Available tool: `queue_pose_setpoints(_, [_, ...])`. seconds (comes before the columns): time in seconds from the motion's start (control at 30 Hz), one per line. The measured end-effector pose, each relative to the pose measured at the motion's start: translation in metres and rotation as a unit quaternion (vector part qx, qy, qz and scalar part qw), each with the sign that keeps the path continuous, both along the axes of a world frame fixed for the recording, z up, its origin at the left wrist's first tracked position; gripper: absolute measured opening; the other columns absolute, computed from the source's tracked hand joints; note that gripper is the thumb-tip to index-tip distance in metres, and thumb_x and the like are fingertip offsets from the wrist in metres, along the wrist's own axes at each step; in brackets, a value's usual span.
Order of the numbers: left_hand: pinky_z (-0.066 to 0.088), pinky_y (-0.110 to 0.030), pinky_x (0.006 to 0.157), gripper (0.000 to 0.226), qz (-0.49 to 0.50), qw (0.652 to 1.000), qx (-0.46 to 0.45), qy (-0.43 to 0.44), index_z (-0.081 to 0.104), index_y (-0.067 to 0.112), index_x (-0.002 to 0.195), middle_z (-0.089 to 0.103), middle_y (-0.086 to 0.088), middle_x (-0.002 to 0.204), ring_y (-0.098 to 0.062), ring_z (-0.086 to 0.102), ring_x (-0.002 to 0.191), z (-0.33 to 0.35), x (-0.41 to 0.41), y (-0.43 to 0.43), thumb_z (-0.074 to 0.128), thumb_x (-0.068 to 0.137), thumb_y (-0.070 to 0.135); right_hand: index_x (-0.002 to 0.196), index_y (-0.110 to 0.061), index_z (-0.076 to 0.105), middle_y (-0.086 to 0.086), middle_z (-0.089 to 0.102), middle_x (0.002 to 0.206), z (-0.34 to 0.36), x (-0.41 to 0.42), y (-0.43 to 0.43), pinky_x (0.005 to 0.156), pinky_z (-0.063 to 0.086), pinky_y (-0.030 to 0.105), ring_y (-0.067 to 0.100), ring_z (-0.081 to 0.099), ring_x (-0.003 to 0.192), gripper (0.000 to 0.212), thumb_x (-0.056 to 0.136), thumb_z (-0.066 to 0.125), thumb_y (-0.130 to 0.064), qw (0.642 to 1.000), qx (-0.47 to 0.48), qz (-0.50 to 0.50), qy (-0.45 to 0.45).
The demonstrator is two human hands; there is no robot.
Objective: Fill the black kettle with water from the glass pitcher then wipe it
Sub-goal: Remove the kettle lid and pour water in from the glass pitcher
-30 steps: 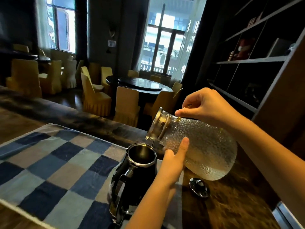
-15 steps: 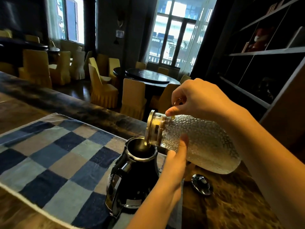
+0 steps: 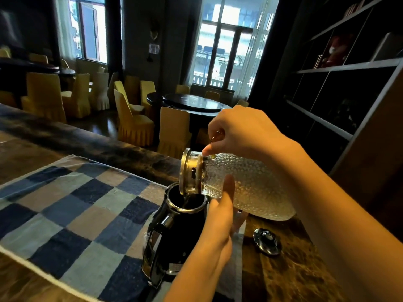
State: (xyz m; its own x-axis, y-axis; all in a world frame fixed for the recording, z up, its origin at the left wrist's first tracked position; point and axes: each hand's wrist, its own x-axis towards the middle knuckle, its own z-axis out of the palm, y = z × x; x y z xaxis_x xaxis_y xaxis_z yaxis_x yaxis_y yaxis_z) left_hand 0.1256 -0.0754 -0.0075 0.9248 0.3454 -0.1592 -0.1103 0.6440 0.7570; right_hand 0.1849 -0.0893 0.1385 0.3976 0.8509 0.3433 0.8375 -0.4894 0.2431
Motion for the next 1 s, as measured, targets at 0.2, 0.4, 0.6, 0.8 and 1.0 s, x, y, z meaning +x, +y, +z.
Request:
queue_pose_setpoints(0.2, [0.053,-0.040,0.093,0.048,-0.018,1.000,0.007,-0.019,0.058,0.029,0.102,0.072,-0.006,0.105,-0.023,0.068,0.099,0.003,-0.007,0.002,0.057,0.066,0.060,0.071,-0.029,0.051,-0.015,0.040,0.062,0.001,-0.007,0.004,0.051,0.027,0.022,0.010,0.047,0.069,0.036,0.073,0.067,-0.062,1.000,-0.008,-0.002,-0.017])
queue_pose_setpoints(0.4, [0.055,-0.036,0.089,0.049,-0.023,0.999,-0.007,-0.021,0.055,0.026,0.101,0.067,0.000,0.098,-0.020,0.066,0.094,-0.001,-0.006,0.004,0.057,0.069,0.062,0.071,-0.030,0.047,-0.015,0.039,0.063,-0.001,-0.007,0.006,0.050,0.025,0.022,0.009,0.044,0.067,0.036,0.074,0.066,-0.061,0.999,-0.021,-0.008,-0.029])
queue_pose_setpoints(0.6, [0.056,-0.041,0.089,0.064,-0.032,0.999,-0.010,-0.003,0.055,0.020,0.107,0.064,-0.008,0.101,-0.023,0.065,0.091,-0.003,-0.004,0.006,0.060,0.063,0.066,0.068,-0.032,0.042,-0.015,0.039,0.062,-0.006,-0.005,0.008,0.051,0.028,0.022,0.007,0.043,0.063,0.039,0.074,0.065,-0.062,0.999,-0.020,-0.019,-0.035])
queue_pose_setpoints(0.8, [0.056,-0.039,0.087,0.062,-0.035,0.999,-0.014,-0.020,0.055,0.024,0.106,0.068,-0.006,0.101,-0.024,0.067,0.096,-0.009,-0.002,0.007,0.060,0.060,0.065,0.072,-0.031,0.043,-0.012,0.047,0.071,-0.007,-0.005,0.008,0.053,0.029,0.024,0.010,0.047,0.069,0.038,0.074,0.065,-0.063,0.999,-0.022,-0.020,-0.043])
queue_pose_setpoints(1.0, [0.058,-0.033,0.078,0.060,-0.040,0.999,-0.016,-0.025,0.057,0.028,0.105,0.068,-0.010,0.113,-0.025,0.067,0.101,-0.012,-0.001,0.007,0.062,0.058,0.064,0.072,-0.031,0.042,-0.011,0.049,0.076,-0.009,-0.005,0.009,0.056,0.029,0.025,0.010,0.047,0.072,0.039,0.074,0.065,-0.062,0.999,-0.027,-0.023,-0.039])
